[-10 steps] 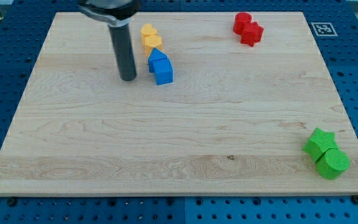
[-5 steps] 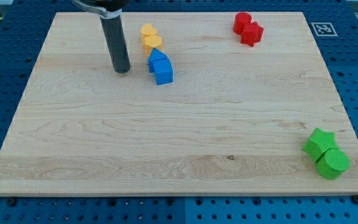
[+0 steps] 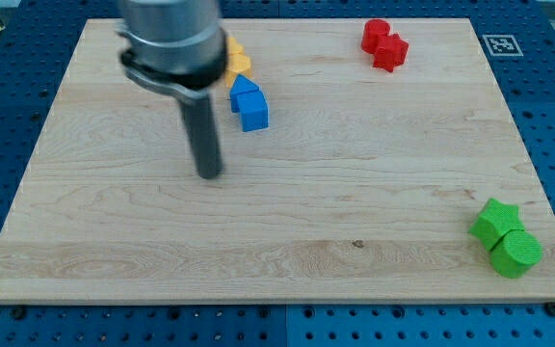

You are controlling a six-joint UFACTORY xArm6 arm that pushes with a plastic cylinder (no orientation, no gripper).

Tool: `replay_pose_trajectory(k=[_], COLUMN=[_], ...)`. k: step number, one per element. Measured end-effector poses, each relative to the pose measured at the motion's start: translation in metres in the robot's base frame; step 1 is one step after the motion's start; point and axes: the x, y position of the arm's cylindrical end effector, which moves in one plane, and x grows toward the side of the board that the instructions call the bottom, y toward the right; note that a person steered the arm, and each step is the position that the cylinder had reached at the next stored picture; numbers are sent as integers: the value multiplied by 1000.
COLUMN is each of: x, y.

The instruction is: Point at the yellow heart

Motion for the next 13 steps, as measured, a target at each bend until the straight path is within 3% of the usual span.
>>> replay_pose_trajectory(k=[1, 2, 3, 7, 8, 10, 13], x=[12, -6, -42, -250, -283, -260, -212], y=[88, 143, 148, 72, 36, -2, -2])
